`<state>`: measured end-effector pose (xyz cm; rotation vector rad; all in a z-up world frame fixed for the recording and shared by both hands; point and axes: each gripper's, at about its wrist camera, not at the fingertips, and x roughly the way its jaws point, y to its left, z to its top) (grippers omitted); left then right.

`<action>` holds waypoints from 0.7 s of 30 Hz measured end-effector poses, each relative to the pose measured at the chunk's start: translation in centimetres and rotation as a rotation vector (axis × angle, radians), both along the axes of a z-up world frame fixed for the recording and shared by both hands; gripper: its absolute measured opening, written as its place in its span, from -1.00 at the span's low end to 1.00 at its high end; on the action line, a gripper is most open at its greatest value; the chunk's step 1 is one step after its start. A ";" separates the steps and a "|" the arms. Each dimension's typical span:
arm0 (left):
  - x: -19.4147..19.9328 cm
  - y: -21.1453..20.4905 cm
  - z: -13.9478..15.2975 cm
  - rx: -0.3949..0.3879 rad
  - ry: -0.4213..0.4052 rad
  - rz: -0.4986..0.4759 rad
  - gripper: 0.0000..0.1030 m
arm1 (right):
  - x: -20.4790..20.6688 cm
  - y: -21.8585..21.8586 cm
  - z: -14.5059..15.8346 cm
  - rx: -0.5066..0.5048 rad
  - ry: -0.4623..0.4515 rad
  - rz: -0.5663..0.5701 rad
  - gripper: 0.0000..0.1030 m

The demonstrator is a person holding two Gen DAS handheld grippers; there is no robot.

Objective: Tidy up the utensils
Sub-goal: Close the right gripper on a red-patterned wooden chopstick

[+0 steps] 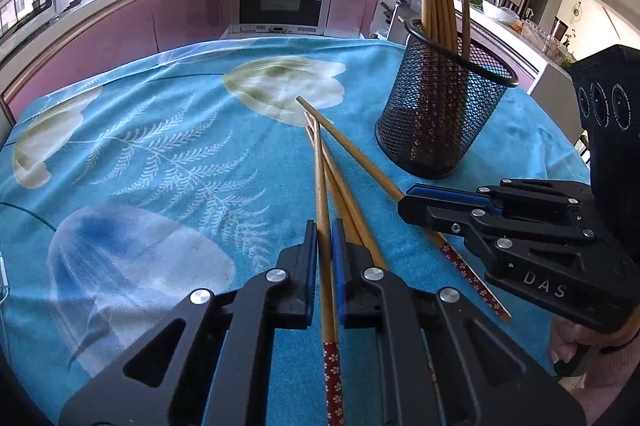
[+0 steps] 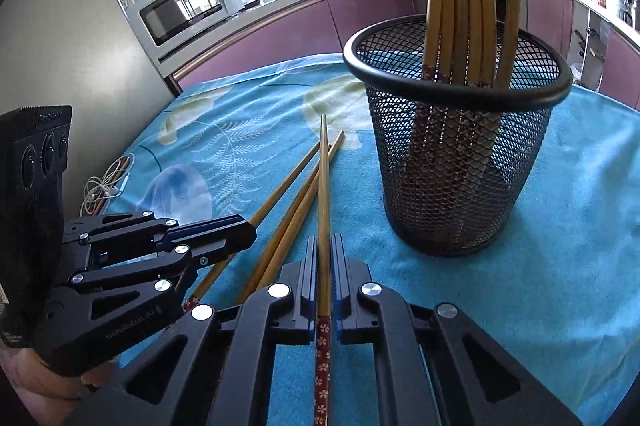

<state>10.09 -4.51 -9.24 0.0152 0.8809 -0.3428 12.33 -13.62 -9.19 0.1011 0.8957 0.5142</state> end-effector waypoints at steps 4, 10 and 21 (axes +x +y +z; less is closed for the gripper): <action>-0.7 0.0 -0.2 0.006 0.005 -0.029 -0.84 | -0.3 0.3 -0.3 -0.009 0.016 0.029 -0.89; -0.6 0.2 -0.8 0.008 0.029 -0.043 -0.81 | -0.2 0.9 -0.7 -0.042 0.029 0.045 -0.85; 0.2 -0.1 -0.7 0.012 0.033 -0.038 -0.85 | -0.1 0.6 -0.3 -0.021 0.015 0.045 -0.89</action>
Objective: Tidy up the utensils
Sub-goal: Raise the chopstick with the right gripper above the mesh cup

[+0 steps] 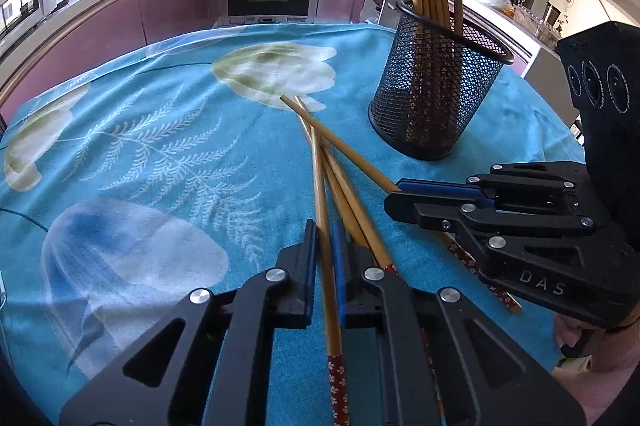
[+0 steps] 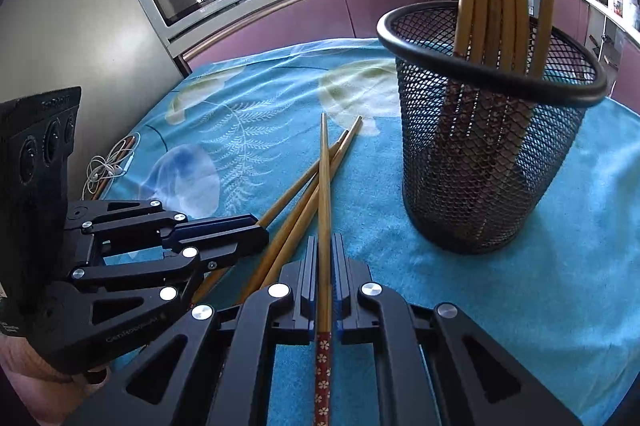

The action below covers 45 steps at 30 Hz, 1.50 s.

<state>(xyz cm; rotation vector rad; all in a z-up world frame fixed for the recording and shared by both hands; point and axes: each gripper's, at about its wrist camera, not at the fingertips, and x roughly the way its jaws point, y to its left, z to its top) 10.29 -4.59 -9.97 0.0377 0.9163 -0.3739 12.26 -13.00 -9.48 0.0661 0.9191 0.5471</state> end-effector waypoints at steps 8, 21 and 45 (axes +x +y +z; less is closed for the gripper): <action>-1.3 0.6 2.5 -0.054 -0.051 -0.008 -0.85 | -1.8 -1.8 2.9 0.069 -0.071 0.012 -0.89; -3.9 1.4 9.1 -0.181 -0.171 -0.063 -0.86 | -3.6 -4.9 7.1 0.156 -0.181 -0.013 -0.89; -3.5 1.1 17.1 -0.323 -0.313 -0.104 -0.86 | -2.2 -7.9 11.7 0.222 -0.347 -0.055 -0.89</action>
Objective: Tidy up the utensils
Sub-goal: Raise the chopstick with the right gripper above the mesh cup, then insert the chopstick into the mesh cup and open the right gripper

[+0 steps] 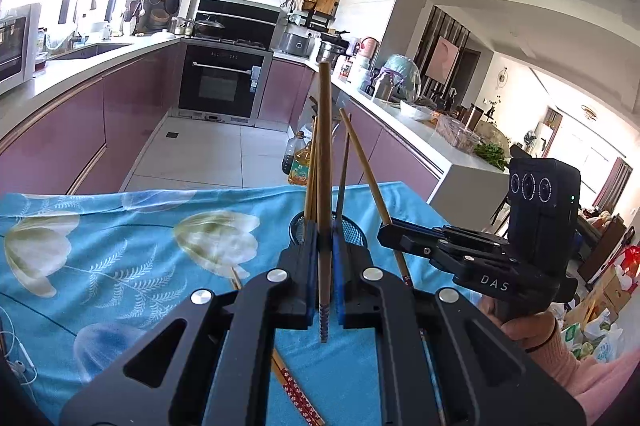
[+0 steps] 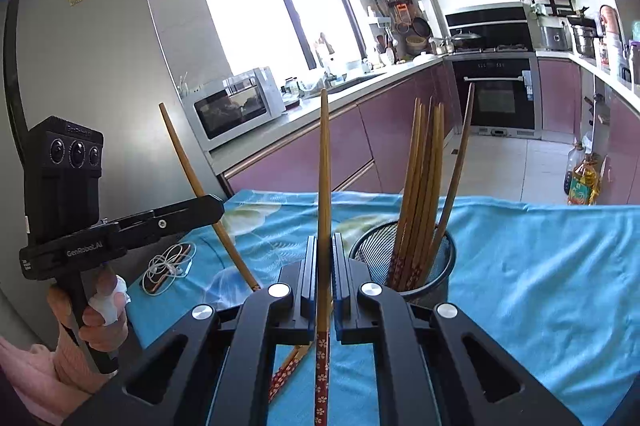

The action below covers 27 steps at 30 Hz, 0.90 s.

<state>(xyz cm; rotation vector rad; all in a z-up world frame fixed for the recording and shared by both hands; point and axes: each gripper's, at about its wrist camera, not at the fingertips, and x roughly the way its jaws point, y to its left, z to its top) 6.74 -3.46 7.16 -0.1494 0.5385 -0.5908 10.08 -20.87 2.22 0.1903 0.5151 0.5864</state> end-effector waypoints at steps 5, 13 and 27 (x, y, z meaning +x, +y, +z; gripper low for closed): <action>1.0 -0.7 2.0 -0.011 -0.045 0.000 -0.86 | 1.3 -0.9 1.1 0.009 -0.048 -0.062 -0.89; 3.2 -1.9 4.7 -0.020 -0.100 0.019 -0.86 | 4.7 -1.1 1.7 0.017 -0.122 -0.155 -0.89; 8.0 -5.8 1.0 0.124 -0.032 -0.014 -0.86 | 7.6 0.3 -2.0 -0.031 -0.113 -0.220 -0.89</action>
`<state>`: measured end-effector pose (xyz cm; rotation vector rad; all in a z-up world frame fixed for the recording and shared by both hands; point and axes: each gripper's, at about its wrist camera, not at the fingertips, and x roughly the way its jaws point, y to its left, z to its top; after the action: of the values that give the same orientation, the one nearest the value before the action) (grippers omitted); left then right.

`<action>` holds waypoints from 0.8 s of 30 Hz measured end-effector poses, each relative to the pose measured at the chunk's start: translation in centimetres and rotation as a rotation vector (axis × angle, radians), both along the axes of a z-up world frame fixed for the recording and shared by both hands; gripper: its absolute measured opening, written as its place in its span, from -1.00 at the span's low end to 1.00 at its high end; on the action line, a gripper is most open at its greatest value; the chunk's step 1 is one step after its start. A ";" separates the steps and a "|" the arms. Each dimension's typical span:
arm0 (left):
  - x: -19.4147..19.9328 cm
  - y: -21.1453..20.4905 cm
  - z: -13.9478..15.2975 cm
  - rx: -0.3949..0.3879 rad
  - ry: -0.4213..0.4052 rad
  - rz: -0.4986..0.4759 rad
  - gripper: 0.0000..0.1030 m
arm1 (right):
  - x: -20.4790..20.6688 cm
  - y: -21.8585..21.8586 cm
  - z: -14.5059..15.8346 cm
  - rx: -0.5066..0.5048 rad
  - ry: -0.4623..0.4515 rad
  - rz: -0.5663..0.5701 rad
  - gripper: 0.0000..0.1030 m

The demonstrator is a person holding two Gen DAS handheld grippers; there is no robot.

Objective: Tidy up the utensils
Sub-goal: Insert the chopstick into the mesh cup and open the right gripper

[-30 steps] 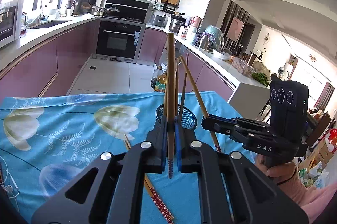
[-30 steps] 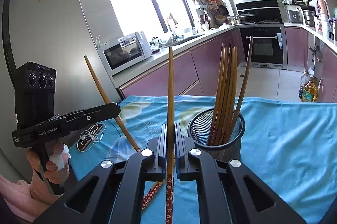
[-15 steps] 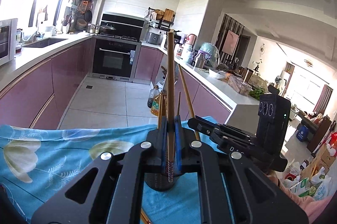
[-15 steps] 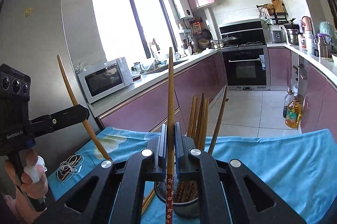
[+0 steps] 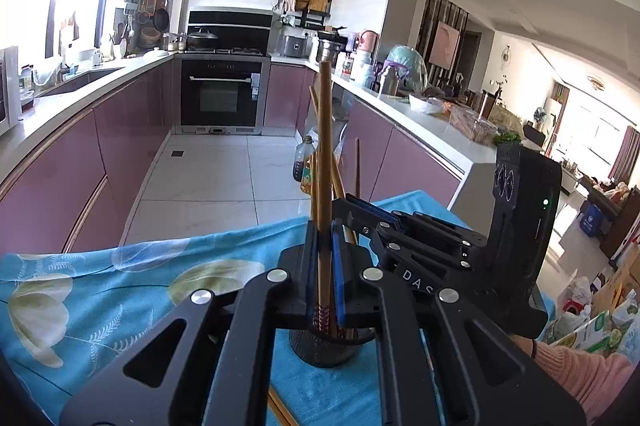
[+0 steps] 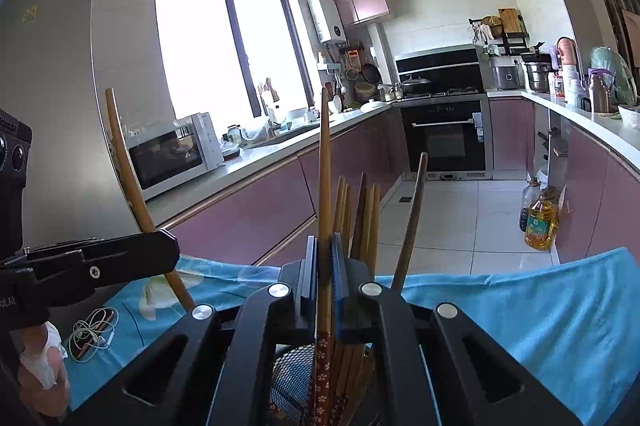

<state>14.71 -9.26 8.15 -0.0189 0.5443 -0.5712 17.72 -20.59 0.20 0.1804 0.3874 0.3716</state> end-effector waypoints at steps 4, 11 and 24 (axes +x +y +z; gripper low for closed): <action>0.9 -1.0 -1.4 0.047 0.030 -0.021 -0.86 | -0.4 -0.2 -0.9 -0.011 0.040 0.000 -0.89; 2.6 -2.5 -3.7 0.103 0.079 -0.036 -0.85 | -0.5 -0.9 -1.6 -0.053 0.127 -0.032 -0.70; 2.2 -0.8 -6.0 0.088 0.110 0.006 -0.66 | -3.3 -1.6 -1.0 -0.017 0.128 -0.001 -0.47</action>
<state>16.95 -10.07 2.15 0.0312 0.6761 -0.5417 14.40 -22.22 -0.82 0.1880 0.5169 0.3565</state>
